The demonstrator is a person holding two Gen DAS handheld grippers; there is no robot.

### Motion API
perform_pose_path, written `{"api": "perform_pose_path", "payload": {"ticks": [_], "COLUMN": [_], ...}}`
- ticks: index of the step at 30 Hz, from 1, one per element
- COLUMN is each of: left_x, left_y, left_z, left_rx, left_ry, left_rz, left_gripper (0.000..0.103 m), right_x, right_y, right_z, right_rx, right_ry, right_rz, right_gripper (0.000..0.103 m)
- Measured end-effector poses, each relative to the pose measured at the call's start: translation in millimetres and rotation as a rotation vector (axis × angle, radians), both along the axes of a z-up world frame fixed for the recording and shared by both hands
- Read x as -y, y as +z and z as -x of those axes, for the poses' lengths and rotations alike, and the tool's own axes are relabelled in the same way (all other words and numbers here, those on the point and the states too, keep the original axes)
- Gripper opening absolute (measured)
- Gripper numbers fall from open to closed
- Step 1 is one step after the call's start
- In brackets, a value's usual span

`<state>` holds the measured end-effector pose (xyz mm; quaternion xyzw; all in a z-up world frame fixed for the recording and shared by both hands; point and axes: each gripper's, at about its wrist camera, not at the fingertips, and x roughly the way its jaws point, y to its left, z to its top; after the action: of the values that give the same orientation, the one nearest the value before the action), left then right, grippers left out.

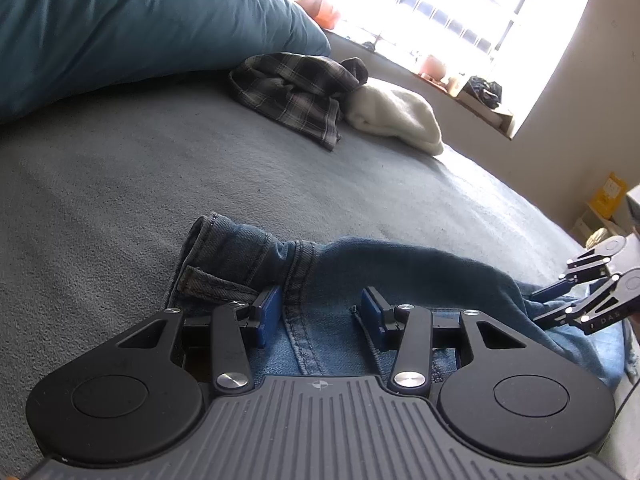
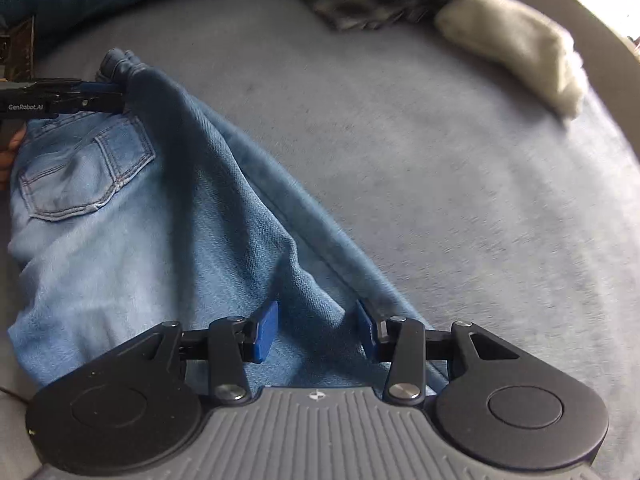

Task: Fold clothes

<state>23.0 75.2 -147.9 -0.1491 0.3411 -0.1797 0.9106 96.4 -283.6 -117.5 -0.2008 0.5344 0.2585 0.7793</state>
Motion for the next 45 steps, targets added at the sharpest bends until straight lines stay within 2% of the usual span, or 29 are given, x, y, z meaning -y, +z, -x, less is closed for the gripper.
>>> {"api": "perform_pose_path", "payload": {"ticks": [3, 4, 6, 7, 10, 13, 21, 23, 24, 25, 26, 30, 32, 34, 37, 39, 41, 45], "left_x": [1, 1, 1, 1, 1, 2, 3, 2, 2, 1, 1, 0, 0, 1, 3, 2, 0, 1], "left_y": [0, 0, 0, 0, -1, 0, 0, 0, 0, -1, -1, 0, 0, 0, 4, 9, 16, 34], "left_z": [0, 0, 0, 0, 0, -1, -1, -1, -1, -2, -2, -3, -3, -2, -1, 0, 2, 11], "left_rx": [0.000, 0.001, 0.001, 0.002, 0.006, 0.003, 0.004, 0.004, 0.005, 0.005, 0.005, -0.001, -0.003, -0.002, -0.001, -0.005, -0.003, 0.028], "left_ry": [-0.002, -0.001, -0.001, -0.001, -0.003, -0.006, -0.013, -0.014, -0.014, -0.014, -0.015, -0.014, -0.016, -0.016, -0.021, -0.021, -0.020, -0.018], "left_rz": [-0.005, -0.005, -0.004, -0.004, -0.007, -0.010, -0.018, -0.014, -0.013, -0.012, -0.012, -0.007, -0.009, -0.013, -0.025, -0.022, -0.013, -0.023], "left_gripper": [0.045, 0.045, 0.045, 0.045, 0.045, 0.045, 0.045, 0.045, 0.045, 0.045, 0.045, 0.045, 0.045, 0.045, 0.047, 0.047, 0.047, 0.048], "right_x": [-2, -3, -14, -20, -33, -32, -19, 0, 13, 30, 47, 116, 150, 179, 206, 217, 224, 241], "right_y": [-4, -5, -1, 0, 12, 14, -13, -7, -3, 0, 3, 7, 13, 23, 35, 38, 40, 28], "right_z": [-2, -2, 10, 16, 32, 29, 8, 0, -4, -7, -9, -4, 10, 36, 85, 117, 152, 209], "right_rx": [-0.015, -0.017, 0.044, 0.085, 0.222, 0.264, 0.203, 0.176, 0.159, 0.139, 0.120, 0.100, 0.128, 0.178, 0.243, 0.258, 0.268, 0.274], "right_ry": [-0.005, -0.006, 0.017, 0.029, 0.000, -0.033, -0.091, -0.204, -0.278, -0.362, -0.446, -0.821, -1.011, -1.180, -1.341, -1.403, -1.453, -1.558], "right_rz": [0.011, 0.017, 0.087, 0.136, 0.241, 0.255, 0.253, 0.172, 0.122, 0.071, 0.021, -0.097, -0.181, -0.329, -0.527, -0.602, -0.648, -0.678], "right_gripper": [0.043, 0.030, 0.006, 0.002, 0.002, 0.002, 0.003, 0.015, 0.030, 0.038, 0.040, 0.039, 0.039, 0.039, 0.039, 0.039, 0.040, 0.040]}}
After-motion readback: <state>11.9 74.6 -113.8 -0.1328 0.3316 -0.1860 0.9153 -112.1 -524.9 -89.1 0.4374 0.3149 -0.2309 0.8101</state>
